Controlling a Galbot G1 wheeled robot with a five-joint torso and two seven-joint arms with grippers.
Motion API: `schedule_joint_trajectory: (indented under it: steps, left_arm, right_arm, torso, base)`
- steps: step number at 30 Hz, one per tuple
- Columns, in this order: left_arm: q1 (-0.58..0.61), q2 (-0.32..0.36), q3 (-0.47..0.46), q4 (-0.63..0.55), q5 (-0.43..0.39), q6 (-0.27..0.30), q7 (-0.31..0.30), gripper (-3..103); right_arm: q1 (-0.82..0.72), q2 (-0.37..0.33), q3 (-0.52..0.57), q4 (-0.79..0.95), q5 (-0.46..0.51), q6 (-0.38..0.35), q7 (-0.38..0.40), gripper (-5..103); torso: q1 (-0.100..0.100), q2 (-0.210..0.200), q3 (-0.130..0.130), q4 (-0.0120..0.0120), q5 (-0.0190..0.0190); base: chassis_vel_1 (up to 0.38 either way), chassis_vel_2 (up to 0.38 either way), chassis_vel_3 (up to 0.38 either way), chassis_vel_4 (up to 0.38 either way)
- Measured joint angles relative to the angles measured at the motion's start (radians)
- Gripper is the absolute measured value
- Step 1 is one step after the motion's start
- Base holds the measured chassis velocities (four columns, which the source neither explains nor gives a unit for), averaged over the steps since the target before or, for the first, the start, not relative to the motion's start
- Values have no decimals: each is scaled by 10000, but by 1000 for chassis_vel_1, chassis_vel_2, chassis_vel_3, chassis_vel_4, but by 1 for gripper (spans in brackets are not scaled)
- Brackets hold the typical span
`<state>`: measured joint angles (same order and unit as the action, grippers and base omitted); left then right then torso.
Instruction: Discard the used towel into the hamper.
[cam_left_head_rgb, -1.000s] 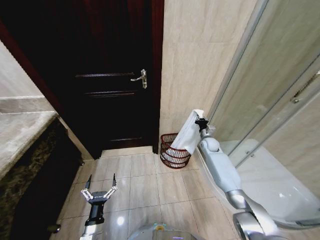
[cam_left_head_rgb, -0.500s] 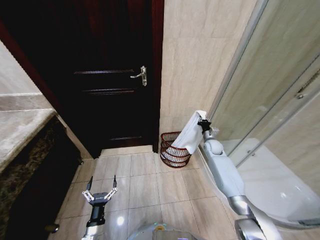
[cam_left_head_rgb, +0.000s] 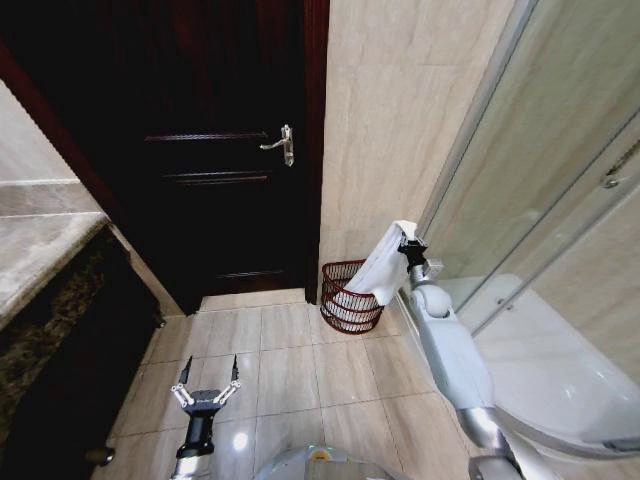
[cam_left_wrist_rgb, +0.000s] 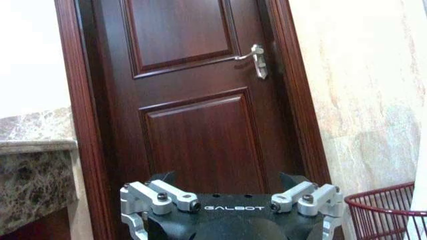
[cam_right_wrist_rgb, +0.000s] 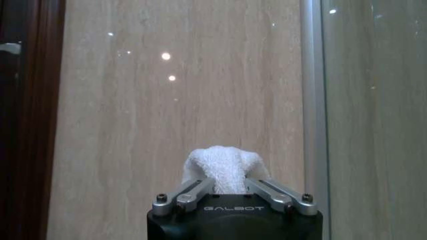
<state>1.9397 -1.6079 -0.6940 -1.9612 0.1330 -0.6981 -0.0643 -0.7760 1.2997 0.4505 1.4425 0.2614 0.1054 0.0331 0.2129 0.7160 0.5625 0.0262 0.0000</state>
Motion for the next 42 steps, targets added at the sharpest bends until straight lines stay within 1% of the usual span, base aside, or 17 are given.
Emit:
schedule_joint_trajectory:
  steps: [1,6,9,13,15,16,23,29,31,32,33,40,42]
  left_arm:
    - [0,0,0,0,0,0,0,100]
    - [-157,0,36,0,150,168,53,100]
    - [-253,0,44,9,180,214,86,100]
    - [-347,-1,43,13,203,247,110,100]
    - [-353,0,43,13,204,247,111,100]
    - [-389,0,38,20,209,252,119,100]
    - [-453,0,26,68,287,252,132,100]
    - [-523,0,23,-38,371,266,149,100]
    - [-538,0,22,-38,371,272,149,100]
    - [-585,0,19,-39,370,278,150,100]
    - [-585,0,19,-39,370,278,150,100]
    - [-646,0,-11,-29,235,286,150,100]
    - [-655,0,-11,-17,193,286,152,100]
  right_arm:
    - [0,0,0,0,0,0,0,4]
    - [-1060,174,265,1062,-129,-295,-69,4]
    - [-1240,242,327,1198,-129,-283,-83,4]
    - [-1214,264,363,1090,-130,-101,-77,4]
    - [-1203,264,364,1078,-131,-90,-72,4]
    - [-1156,262,362,1053,-128,-70,-18,4]
    - [-1285,251,347,1083,-110,-62,82,4]
    - [-1563,78,436,1088,7,-10,62,4]
    - [-1574,78,436,1088,8,-9,62,4]
    - [-1589,94,436,1090,11,-8,64,4]
    - [-1589,94,436,1090,11,-8,64,4]
    - [-1591,154,389,1160,-12,-8,79,4]
    - [-1609,156,386,1175,-23,-8,79,4]
  torso:
    - [0,0,0,0,0]
    - [-110,-258,-150,-4,1]
    - [-157,-362,-206,-2,0]
    - [-233,-548,-314,-1,0]
    - [-239,-563,-322,-1,0]
    - [-292,-685,-390,0,0]
    - [-393,-917,-522,0,0]
    - [-525,-1231,-705,-2,0]
    - [-535,-1256,-720,-2,0]
    - [-571,-1353,-781,-1,1]
    - [-571,-1353,-781,-1,1]
    - [-711,-1719,-1008,0,0]
    - [-732,-1768,-1036,0,0]
  base:
    - [0,0,0,0]
    - [0,0,0,0]
    - [0,0,0,0]
    - [0,0,0,0]
    - [0,0,0,0]
    - [0,0,0,0]
    - [0,0,0,0]
    - [0,0,0,0]
    - [0,0,0,0]
    - [0,0,0,0]
    - [0,0,0,0]
    - [0,0,0,0]
    - [0,0,0,0]
